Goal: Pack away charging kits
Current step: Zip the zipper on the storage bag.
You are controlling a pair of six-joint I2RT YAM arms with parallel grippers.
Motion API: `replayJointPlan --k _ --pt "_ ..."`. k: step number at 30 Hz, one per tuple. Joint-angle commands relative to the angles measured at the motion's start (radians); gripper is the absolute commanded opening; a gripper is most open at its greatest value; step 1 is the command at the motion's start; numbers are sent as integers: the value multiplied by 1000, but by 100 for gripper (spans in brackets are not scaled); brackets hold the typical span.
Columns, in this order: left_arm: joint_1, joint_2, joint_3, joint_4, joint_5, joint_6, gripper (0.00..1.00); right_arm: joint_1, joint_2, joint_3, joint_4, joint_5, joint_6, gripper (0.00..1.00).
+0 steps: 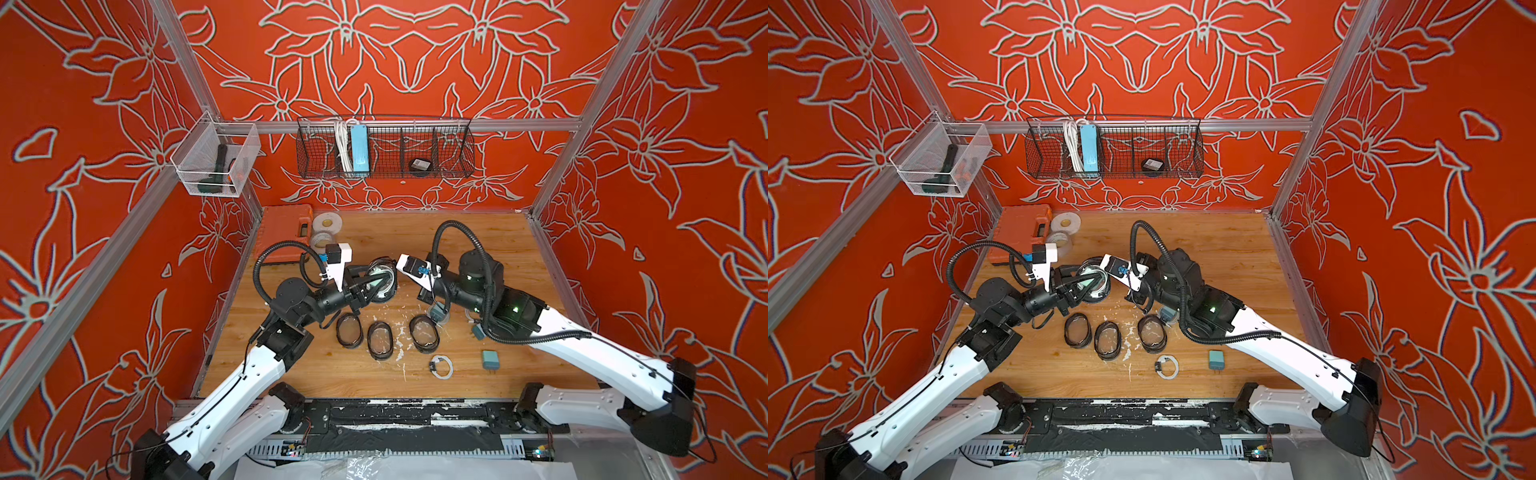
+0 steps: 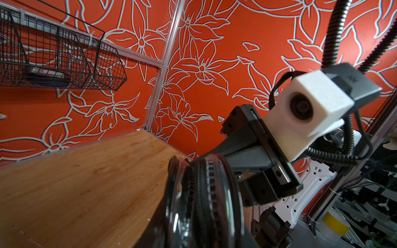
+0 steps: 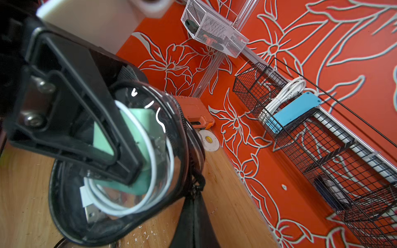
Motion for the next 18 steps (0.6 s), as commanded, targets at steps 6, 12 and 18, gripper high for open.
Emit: replayJointPlan --k 6,12,18 --pt "-28 22 6 -95 106 3 11 -40 -157 -115 330 54 226 0" --pt "-28 32 43 -14 84 -47 36 -41 -199 -235 448 91 399 0" --pt "-28 27 -22 224 -38 -141 80 -40 -185 -251 497 125 493 0"
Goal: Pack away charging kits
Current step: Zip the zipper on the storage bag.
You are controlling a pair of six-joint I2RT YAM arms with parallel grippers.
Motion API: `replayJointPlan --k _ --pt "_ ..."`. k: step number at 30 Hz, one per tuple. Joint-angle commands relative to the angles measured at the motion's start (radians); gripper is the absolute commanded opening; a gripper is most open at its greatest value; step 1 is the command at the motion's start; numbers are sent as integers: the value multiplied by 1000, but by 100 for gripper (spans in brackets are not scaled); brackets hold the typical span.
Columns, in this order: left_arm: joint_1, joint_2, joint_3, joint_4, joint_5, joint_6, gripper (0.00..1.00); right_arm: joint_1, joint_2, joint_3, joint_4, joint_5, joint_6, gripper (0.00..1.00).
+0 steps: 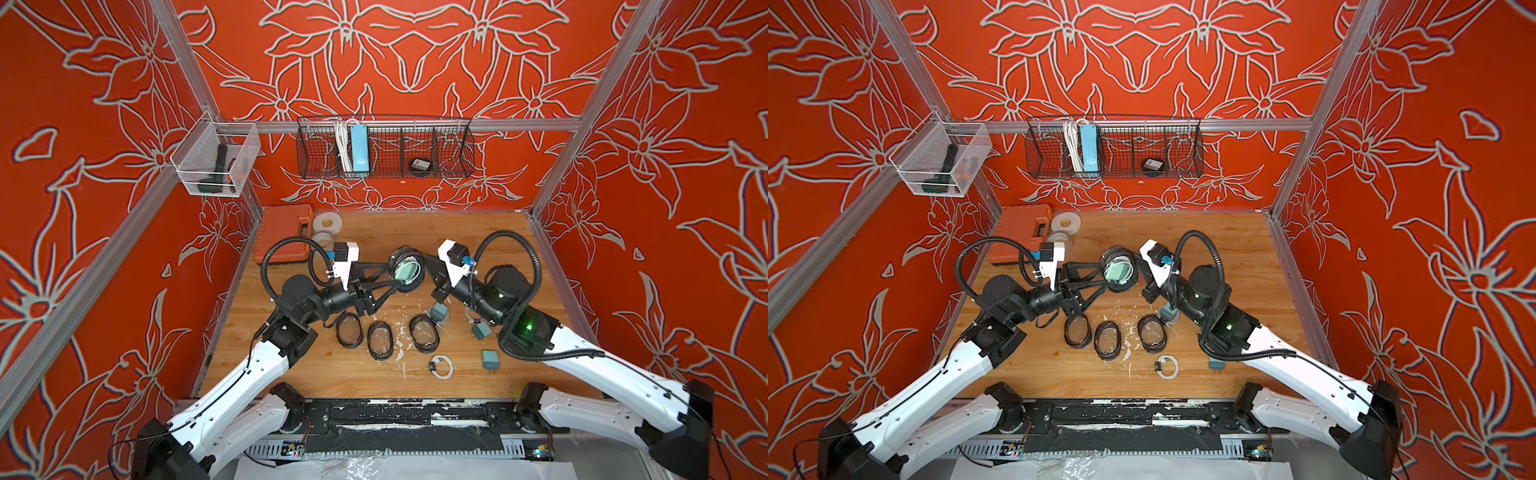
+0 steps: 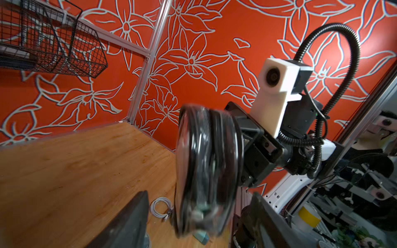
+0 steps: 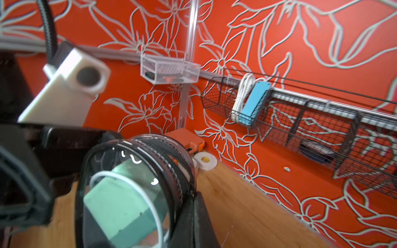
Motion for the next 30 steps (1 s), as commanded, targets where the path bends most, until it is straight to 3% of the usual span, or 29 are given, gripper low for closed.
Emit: replayJointPlan --k 1,6,14,21,27,30 --pt "1 -9 -43 201 -57 -66 83 1 -17 -7 136 50 103 0" --pt "1 32 -122 460 -112 -109 94 2 -8 23 147 15 115 0" --pt "-54 179 -192 831 -162 -17 96 5 4 64 139 34 282 0" --pt "-236 198 -191 862 -309 283 88 6 12 68 144 91 455 0" --pt "-258 316 -183 1107 -397 248 86 7 12 31 224 73 559 0" --pt "-258 371 -133 1110 -404 218 86 11 14 28 242 53 582 0"
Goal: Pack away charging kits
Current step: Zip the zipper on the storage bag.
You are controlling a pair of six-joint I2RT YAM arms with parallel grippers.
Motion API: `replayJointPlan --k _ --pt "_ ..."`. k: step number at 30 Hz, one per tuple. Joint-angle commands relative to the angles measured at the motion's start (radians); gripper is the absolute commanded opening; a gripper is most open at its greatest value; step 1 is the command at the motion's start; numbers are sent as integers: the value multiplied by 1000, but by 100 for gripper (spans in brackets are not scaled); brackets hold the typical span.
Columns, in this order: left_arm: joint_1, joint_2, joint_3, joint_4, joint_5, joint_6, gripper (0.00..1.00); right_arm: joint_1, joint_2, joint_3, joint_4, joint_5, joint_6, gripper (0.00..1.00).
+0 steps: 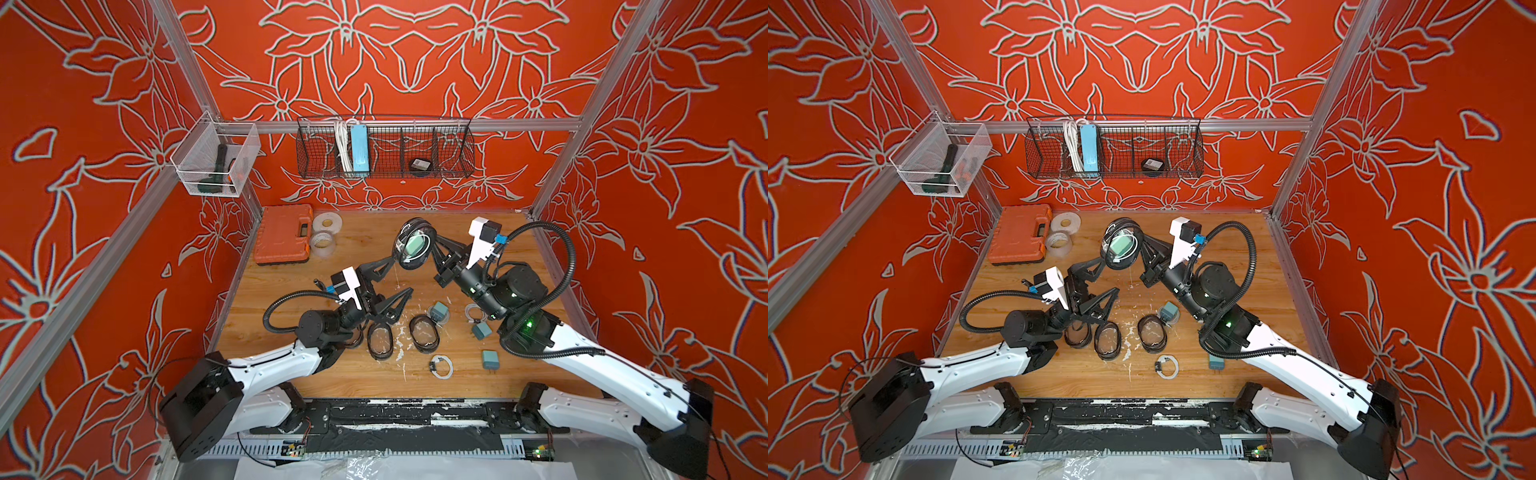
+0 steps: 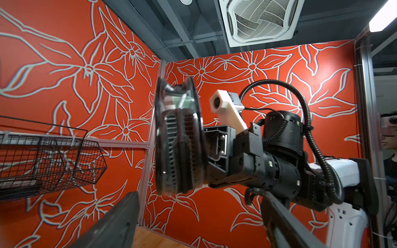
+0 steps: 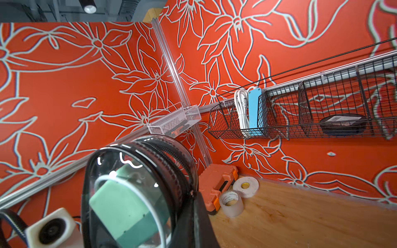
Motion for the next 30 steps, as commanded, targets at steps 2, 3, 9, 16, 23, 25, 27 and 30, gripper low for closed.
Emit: replayJointPlan --k 2,3,9,16,23,25,27,30 --pt "-7 59 79 121 -48 -20 86 15 -1 -2 86 -12 85 0" --pt "-7 70 89 130 -45 -27 86 17 2 -1 87 -11 87 0" --pt "-8 94 121 180 -45 -46 85 23 16 -18 109 5 99 0" --pt "-8 117 172 184 -66 -67 85 30 47 -23 147 -19 125 0" --pt "-8 129 193 177 -79 -79 61 36 67 -16 154 -34 131 0" --pt "-8 123 194 168 -67 -81 39 37 68 -21 153 -36 130 0" --pt "-8 112 199 143 -56 -84 15 37 65 -33 152 -38 121 0" --pt "-8 81 219 48 -50 -80 0 37 54 -50 147 -38 85 0"
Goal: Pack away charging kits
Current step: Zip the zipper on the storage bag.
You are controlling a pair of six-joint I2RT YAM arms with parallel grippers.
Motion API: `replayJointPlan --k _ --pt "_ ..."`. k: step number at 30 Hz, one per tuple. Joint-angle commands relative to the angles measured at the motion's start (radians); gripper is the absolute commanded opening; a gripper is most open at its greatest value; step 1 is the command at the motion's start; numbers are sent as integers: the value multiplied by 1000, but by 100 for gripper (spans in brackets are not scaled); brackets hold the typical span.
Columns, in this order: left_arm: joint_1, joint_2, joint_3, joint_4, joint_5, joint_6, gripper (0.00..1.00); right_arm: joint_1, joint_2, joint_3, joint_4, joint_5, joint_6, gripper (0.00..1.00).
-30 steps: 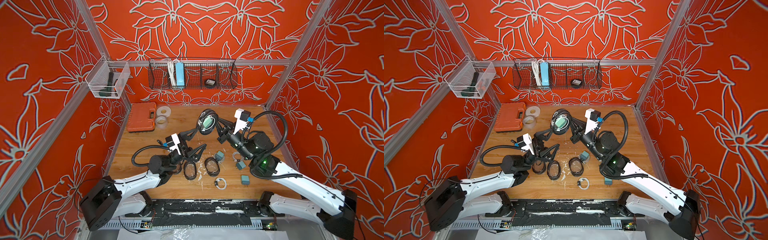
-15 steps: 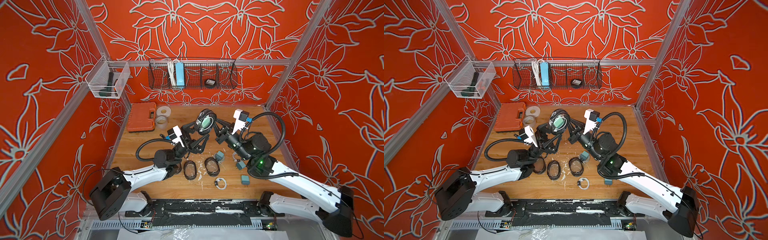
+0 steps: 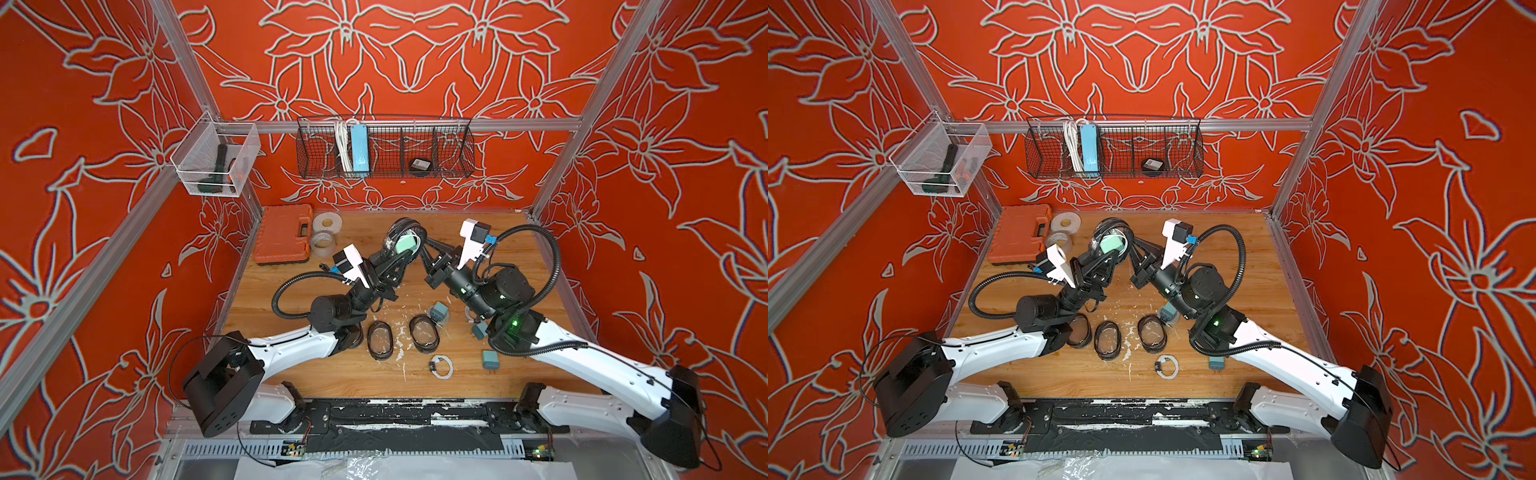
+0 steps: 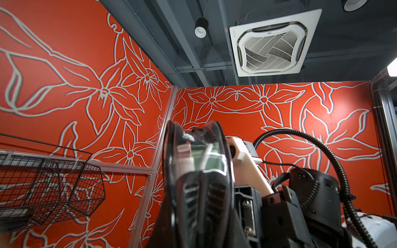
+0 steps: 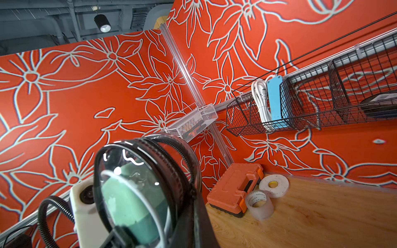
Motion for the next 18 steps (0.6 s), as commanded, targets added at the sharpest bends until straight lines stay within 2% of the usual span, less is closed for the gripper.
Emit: replayJointPlan --k 1,5,9,15,18 --pt "-4 -49 43 -48 27 0 0 5 -22 -28 13 -7 -24 0" --pt "-3 -108 67 -226 14 7 0 4 -66 -43 -47 10 -131 0" --pt "-2 -183 96 -463 18 21 0 -1 -94 -16 -177 51 -309 0" --pt "1 -318 89 -770 29 36 0 -5 -165 -62 -203 32 -534 0" --pt "2 -400 79 -890 51 46 0 -7 -160 -24 -311 126 -597 0"
